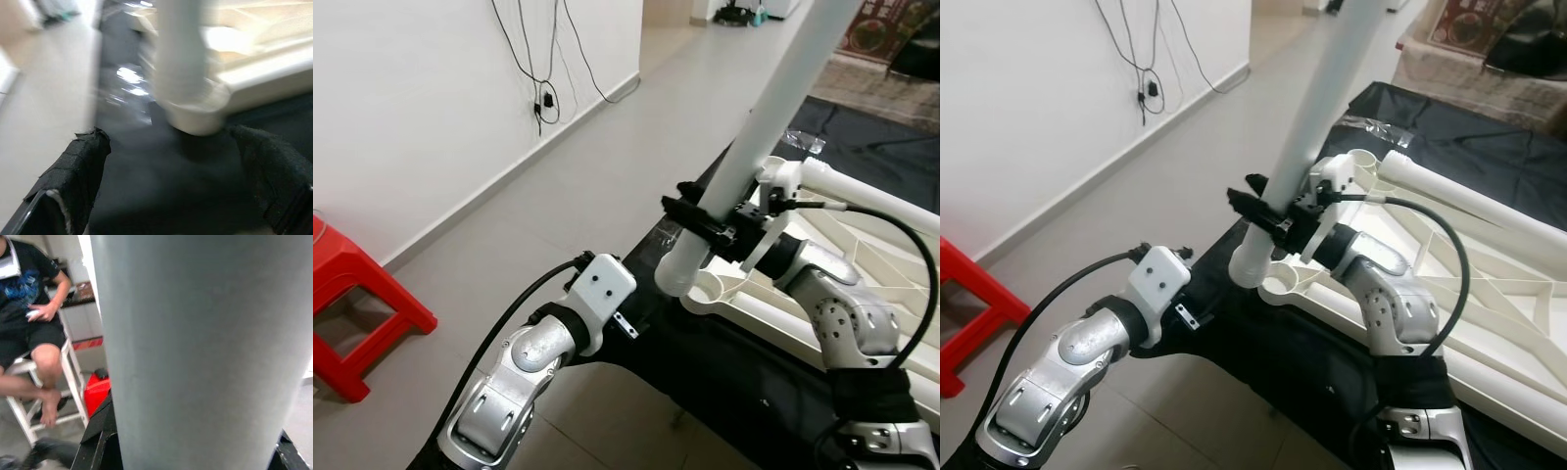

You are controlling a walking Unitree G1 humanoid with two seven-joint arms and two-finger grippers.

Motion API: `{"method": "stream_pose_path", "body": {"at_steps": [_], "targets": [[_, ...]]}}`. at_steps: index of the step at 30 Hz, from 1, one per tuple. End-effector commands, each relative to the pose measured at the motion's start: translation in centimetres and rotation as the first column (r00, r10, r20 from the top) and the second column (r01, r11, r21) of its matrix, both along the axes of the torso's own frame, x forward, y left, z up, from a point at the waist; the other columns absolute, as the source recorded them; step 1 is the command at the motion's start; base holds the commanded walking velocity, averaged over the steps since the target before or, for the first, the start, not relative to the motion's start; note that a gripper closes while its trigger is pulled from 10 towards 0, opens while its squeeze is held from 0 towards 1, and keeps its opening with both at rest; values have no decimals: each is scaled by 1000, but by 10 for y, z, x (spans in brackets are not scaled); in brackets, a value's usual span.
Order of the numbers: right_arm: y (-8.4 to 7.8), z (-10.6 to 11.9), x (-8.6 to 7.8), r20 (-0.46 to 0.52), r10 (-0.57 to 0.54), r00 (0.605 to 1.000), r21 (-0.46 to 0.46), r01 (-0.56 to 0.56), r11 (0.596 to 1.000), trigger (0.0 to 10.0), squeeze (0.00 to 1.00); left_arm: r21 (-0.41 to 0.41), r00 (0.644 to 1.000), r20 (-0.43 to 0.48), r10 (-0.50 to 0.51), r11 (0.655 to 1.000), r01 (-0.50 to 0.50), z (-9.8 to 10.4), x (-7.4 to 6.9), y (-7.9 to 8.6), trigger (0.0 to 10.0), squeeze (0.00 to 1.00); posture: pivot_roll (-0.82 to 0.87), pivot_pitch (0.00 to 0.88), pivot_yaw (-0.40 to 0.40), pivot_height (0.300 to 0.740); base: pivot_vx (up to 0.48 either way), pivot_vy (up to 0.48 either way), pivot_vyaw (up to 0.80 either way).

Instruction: Building children table

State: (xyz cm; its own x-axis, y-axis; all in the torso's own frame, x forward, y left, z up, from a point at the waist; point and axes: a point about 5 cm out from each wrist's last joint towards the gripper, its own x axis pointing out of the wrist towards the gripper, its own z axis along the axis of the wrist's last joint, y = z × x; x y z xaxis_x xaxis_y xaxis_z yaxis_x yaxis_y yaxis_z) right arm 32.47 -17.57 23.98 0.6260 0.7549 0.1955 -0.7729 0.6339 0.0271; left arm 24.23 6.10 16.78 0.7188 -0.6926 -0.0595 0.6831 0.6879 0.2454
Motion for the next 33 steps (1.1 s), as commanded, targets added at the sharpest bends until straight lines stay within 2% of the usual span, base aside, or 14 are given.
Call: {"method": "stream_pose_path", "body": {"at_steps": [1,2,3,6,8,15,21,23,25,28,33], "targets": [[-8,2,5,25,-10,1000,-26,10,1000,10000,0,-5,996,-34,-80,997,80,-5,-14,-6,10000,0,183,62,-46,740,0,0,0],[-8,2,5,25,-10,1000,-26,10,1000,10000,0,-5,996,-34,-80,997,80,-5,-14,-6,10000,0,183,62,-46,740,0,0,0],[-14,1,9,26,-17,1000,-50,18,999,10000,0,-13,992,-69,-107,994,106,-11,-23,-6,10000,0,191,79,-49,740,0,0,0],[-18,1,11,24,-21,999,-68,22,997,10000,0,-19,988,-94,-119,993,118,-14,-31,-6,10000,0,194,93,-46,740,0,0,0],[-21,-3,18,8,-26,1000,-99,26,995,10000,0,-18,983,-124,-135,991,134,-19,-42,-4,10000,0,200,123,-53,740,0,0,0],[-22,-9,22,-17,-3,1000,-134,1,991,10000,0,-18,981,-141,-130,992,129,-21,-49,1,10000,0,212,157,-53,740,0,0,0],[-25,-22,19,-64,78,995,-154,-87,984,10000,0,-12,978,-165,-128,992,128,-19,-61,7,10000,0,220,180,-50,740,0,0,0],[-25,-22,19,-64,78,995,-154,-87,984,10000,0,-12,978,-165,-128,992,128,-19,-61,7,10000,0,220,180,-50,740,0,0,0],[-23,-32,15,-102,146,984,-136,-159,978,10000,0,-9,976,-178,-129,992,129,-17,-67,10,10000,0,231,195,-42,740,0,0,0],[-22,-34,14,-112,178,978,-122,-191,974,10000,0,-7,974,-184,-128,992,129,-17,-68,11,10000,0,235,198,-39,740,0,0,0],[-22,-34,14,-110,190,976,-116,-202,972,10000,0,-6,974,-187,-127,992,129,-16,-69,11,10000,0,235,198,-41,740,0,0,0]]}}
